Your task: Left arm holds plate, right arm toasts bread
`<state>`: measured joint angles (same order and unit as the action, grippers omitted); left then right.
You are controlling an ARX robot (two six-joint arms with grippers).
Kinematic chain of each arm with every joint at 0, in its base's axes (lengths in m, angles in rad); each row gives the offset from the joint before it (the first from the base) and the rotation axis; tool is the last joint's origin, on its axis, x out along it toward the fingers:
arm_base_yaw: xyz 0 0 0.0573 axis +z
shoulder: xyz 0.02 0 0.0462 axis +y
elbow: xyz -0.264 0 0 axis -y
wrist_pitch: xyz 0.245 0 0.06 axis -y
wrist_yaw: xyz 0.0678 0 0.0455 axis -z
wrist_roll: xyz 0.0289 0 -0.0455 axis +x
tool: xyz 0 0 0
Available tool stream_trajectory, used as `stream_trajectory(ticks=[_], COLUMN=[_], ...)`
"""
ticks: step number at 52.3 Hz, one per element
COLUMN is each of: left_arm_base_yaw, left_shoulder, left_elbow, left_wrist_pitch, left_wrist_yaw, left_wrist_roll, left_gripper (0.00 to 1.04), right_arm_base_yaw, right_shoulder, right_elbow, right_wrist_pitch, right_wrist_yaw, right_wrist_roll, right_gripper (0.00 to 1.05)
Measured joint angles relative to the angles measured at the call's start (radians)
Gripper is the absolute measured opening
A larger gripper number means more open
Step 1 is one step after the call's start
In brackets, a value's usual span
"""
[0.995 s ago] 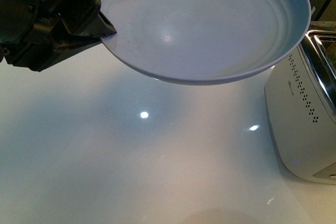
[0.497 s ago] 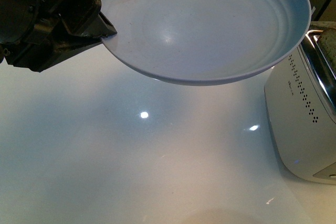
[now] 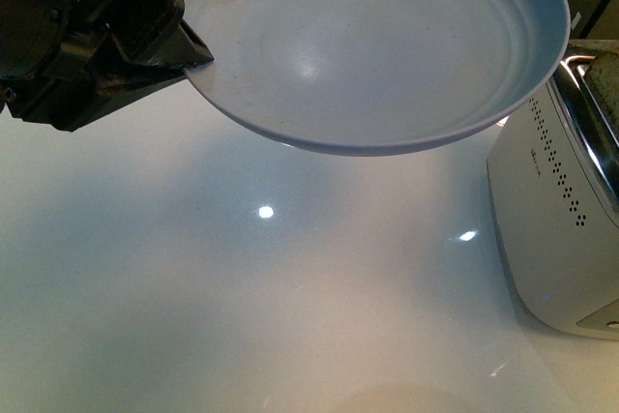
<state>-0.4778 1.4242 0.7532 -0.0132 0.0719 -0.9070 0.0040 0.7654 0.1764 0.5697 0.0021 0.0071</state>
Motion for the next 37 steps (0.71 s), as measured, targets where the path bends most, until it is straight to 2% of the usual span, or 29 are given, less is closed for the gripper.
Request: stream_trajectory(ticks=[21, 37], left_arm_base_yaw=[0.0, 0.0], left_shoulder=[-0.002, -0.002], left_elbow=[0.0, 0.0], left_wrist_pitch=[0.0, 0.0], left_wrist_yaw=[0.002, 0.002], left_wrist_roll=[0.0, 0.0], left_gripper=[0.03, 0.03], right_arm_base_yaw=[-0.001, -0.001], right_shoulder=[-0.167, -0.294], right_elbow=[-0.095, -0.133], right_wrist_pitch=[-0.063, -0.149], right_wrist_yaw=[0.0, 0.0], right_wrist_roll=[0.0, -0.003], right_gripper=[0.02, 0.02])
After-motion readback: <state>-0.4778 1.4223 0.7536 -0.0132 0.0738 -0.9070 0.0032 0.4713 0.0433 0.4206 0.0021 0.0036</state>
